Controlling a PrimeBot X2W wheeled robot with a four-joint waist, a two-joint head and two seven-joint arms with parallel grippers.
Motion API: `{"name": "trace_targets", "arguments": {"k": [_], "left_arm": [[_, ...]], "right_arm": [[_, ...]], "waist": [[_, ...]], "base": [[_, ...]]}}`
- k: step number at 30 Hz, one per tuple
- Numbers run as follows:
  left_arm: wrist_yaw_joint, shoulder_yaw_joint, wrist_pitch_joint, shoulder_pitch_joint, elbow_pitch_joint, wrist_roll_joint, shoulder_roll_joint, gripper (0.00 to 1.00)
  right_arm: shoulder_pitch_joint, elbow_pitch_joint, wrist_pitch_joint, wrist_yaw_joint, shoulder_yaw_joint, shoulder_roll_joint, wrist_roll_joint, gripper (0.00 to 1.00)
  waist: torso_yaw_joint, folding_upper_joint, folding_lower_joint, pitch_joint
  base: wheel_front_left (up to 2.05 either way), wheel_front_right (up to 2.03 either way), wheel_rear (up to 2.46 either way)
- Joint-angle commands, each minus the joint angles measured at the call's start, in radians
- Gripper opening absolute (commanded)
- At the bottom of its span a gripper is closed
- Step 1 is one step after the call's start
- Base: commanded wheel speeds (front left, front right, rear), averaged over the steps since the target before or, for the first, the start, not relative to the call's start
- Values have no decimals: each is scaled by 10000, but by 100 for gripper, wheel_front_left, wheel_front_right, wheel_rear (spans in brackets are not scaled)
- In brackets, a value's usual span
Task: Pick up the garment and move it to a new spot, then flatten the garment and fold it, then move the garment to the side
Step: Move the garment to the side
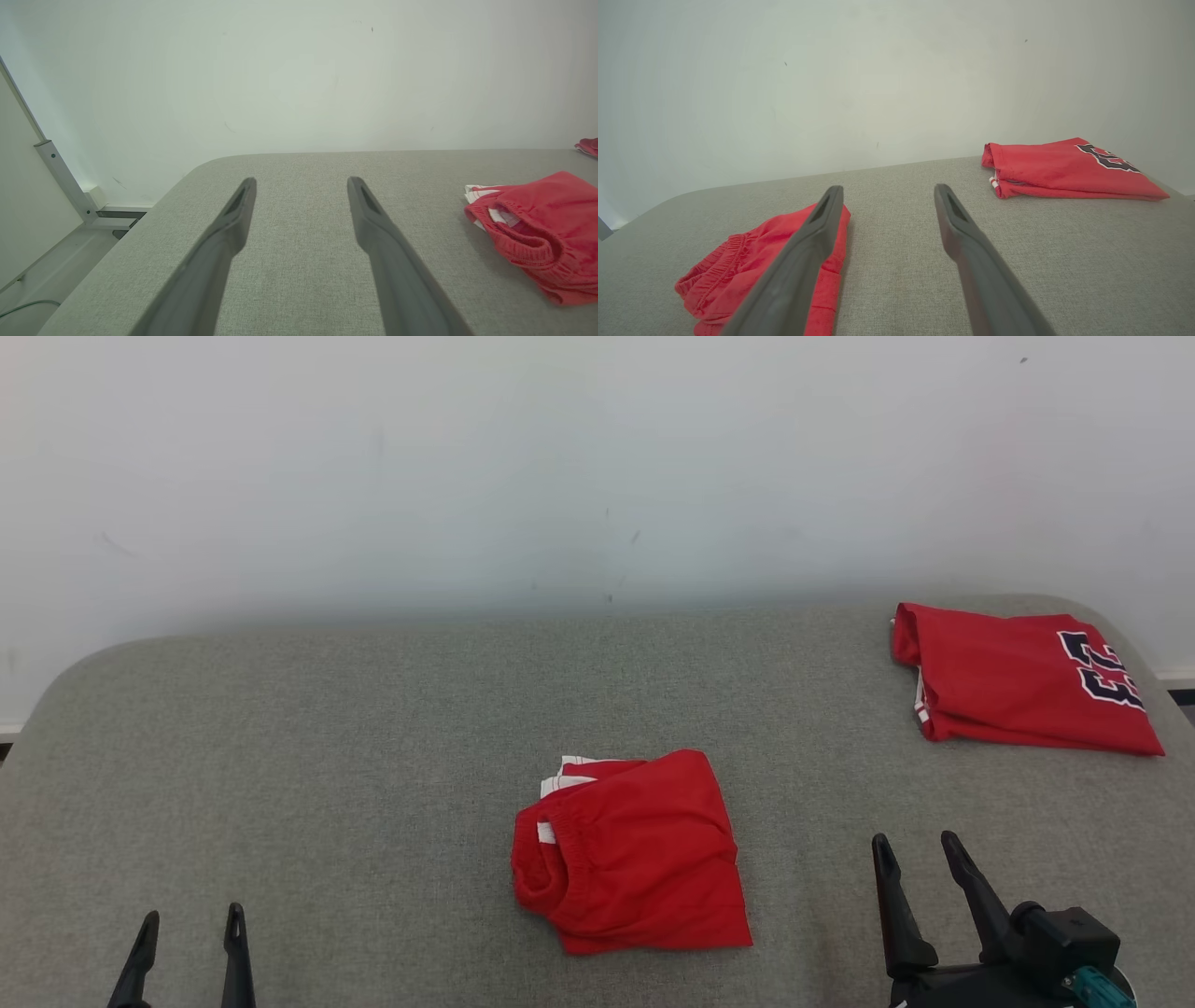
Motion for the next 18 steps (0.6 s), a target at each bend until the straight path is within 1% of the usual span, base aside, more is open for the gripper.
{"name": "trace_targets", "arguments": {"k": [1,12,18], "left_arm": [[33,-9,-64,59,-2,-33,52,100],[113,-31,-94,102,-29,-101,111,100],[78,-156,-71,-127,-69,-54,107,100]], "right_arm": [[53,5,15,-24,-2,13,27,100],[9,99,60,-24,36,8,73,100],[-741,701,221,-24,345,-42,214,100]], "waist": [[-1,0,0,-4],[-25,0,0,-12],[65,0,0,180]], "base": [[0,0,0],[0,0,0],[0,0,0]]}}
